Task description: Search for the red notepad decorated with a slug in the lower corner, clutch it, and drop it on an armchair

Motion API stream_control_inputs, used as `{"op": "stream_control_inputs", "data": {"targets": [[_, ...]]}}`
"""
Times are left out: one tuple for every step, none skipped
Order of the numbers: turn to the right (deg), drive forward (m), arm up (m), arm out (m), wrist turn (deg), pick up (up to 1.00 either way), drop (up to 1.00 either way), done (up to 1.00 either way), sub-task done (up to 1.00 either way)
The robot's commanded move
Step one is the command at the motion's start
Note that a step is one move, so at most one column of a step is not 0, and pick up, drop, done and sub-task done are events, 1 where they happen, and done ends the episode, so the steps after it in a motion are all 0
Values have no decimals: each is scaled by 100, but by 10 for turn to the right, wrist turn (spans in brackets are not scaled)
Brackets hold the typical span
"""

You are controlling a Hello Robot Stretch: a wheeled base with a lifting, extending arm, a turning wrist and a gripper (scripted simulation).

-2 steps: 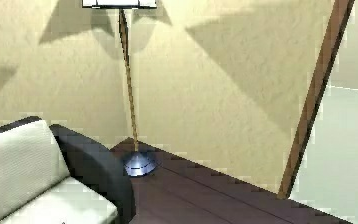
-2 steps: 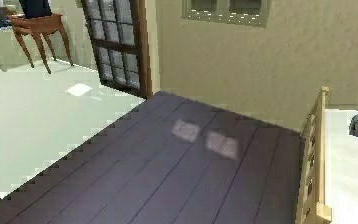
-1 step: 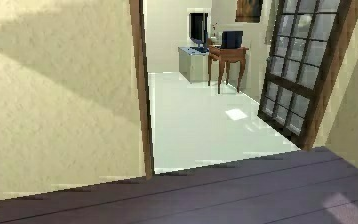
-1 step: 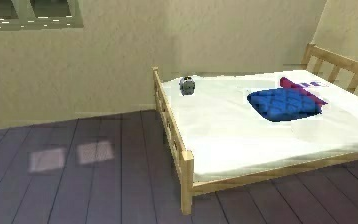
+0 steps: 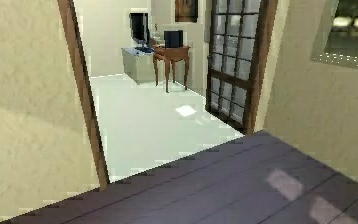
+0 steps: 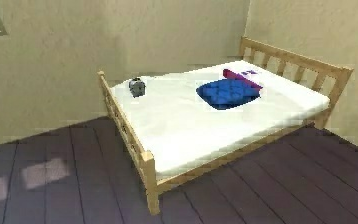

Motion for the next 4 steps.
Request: {"op": "stream_control_inputs", "data": {"targets": [[0, 100, 0, 0, 0, 0, 0, 0, 0], [0, 50, 0, 0, 0, 0, 0, 0, 0], [-270, 0, 0, 0, 0, 0, 0, 0, 0], [0, 100, 0, 0, 0, 0, 0, 0, 0]]}}
